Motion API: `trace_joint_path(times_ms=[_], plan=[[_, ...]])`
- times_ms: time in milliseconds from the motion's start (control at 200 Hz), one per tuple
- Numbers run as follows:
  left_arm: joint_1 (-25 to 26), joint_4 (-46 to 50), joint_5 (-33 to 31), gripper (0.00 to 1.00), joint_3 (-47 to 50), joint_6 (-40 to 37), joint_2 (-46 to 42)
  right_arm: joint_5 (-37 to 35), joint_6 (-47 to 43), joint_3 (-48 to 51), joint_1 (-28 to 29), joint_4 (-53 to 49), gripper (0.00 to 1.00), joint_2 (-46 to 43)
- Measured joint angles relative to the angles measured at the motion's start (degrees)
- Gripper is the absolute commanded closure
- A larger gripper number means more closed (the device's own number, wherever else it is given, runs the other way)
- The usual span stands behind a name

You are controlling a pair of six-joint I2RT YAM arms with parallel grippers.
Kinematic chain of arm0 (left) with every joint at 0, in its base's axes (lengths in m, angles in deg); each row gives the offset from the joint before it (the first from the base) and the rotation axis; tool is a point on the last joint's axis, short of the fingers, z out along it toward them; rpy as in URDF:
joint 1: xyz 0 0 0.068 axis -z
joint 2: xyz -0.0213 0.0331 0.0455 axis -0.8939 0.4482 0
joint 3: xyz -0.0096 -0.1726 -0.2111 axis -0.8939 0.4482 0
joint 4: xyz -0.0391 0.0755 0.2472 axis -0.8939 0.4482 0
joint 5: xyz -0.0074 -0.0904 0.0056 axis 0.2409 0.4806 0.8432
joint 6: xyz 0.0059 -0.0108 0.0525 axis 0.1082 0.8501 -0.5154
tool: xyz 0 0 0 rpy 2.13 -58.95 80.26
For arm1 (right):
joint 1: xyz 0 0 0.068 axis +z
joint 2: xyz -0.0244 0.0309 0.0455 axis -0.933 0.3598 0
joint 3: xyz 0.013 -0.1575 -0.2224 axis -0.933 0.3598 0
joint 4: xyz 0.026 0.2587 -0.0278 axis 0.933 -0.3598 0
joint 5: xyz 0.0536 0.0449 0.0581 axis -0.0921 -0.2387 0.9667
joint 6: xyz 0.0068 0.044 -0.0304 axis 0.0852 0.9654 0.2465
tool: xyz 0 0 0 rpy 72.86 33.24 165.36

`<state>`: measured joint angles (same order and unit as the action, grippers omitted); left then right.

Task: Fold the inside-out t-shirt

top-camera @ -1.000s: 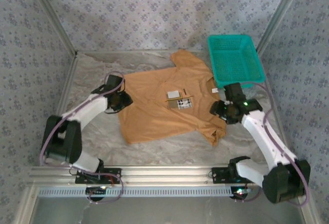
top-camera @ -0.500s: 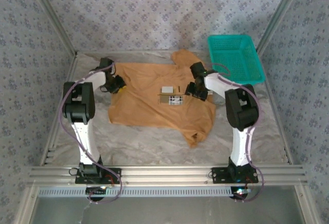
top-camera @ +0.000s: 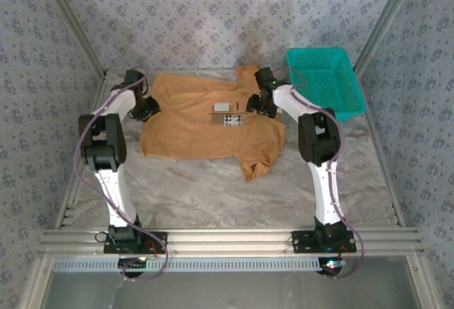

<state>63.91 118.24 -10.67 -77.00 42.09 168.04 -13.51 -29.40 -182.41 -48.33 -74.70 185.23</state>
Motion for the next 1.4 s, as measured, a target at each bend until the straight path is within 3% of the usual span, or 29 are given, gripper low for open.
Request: trace_joint_path(times_ms=[95,170,320,480,625,690,809,964,1189,1339,1404], plan=[[3.08,-1.53,-0.76,0.68,9.99,0.11,-12.68,-0.79,-1.16,12.5,3.63,-1.55,0.38,-11.23],[6.05,-4.7,1.09,0.68,16.7,1.09,-20.11,-0.72,-1.31,21.9,7.26,-1.97,0.5,-20.65],[8.61,-10.84,5.51,0.68,28.87,3.67,-23.17,0.15,1.51,35.87,14.84,-1.03,0.66,-33.48],[7.26,-11.02,6.43,0.68,35.21,4.5,-21.9,-1.73,5.38,43.21,20.74,-1.36,0.69,-35.5],[4.33,-13.42,8.04,0.68,35.21,4.5,-21.86,-3.39,7.19,44.96,21.94,-1.18,0.66,-34.64],[2.62,-14.45,8.68,0.69,35.21,4.48,-21.49,-4.26,7.78,44.98,21.94,-0.68,0.75,-33.44],[-0.63,-15.47,9.4,0.69,35.32,4.48,-19.71,-5.55,8.35,45.57,21.94,-0.22,1.0,-31.93],[-2.19,-16.11,9.4,0.7,35.71,4.52,-19.1,-6.75,8.83,49.18,23.04,-0.63,1.0,-34.07],[-0.9,-16.63,9.11,0.71,36.28,5.35,-19.1,-5.53,13.18,59.14,29.62,-1.99,1.0,-47.84],[0.37,-16.48,8.39,0.71,36.89,5.55,-19.17,-3.3,17.97,64.11,33.53,0.31,0.6,-48.39],[0.81,-15.87,8.04,0.71,36.94,5.49,-19.58,-3.04,19.37,64.5,34.25,0.33,0.5,-47.95]])
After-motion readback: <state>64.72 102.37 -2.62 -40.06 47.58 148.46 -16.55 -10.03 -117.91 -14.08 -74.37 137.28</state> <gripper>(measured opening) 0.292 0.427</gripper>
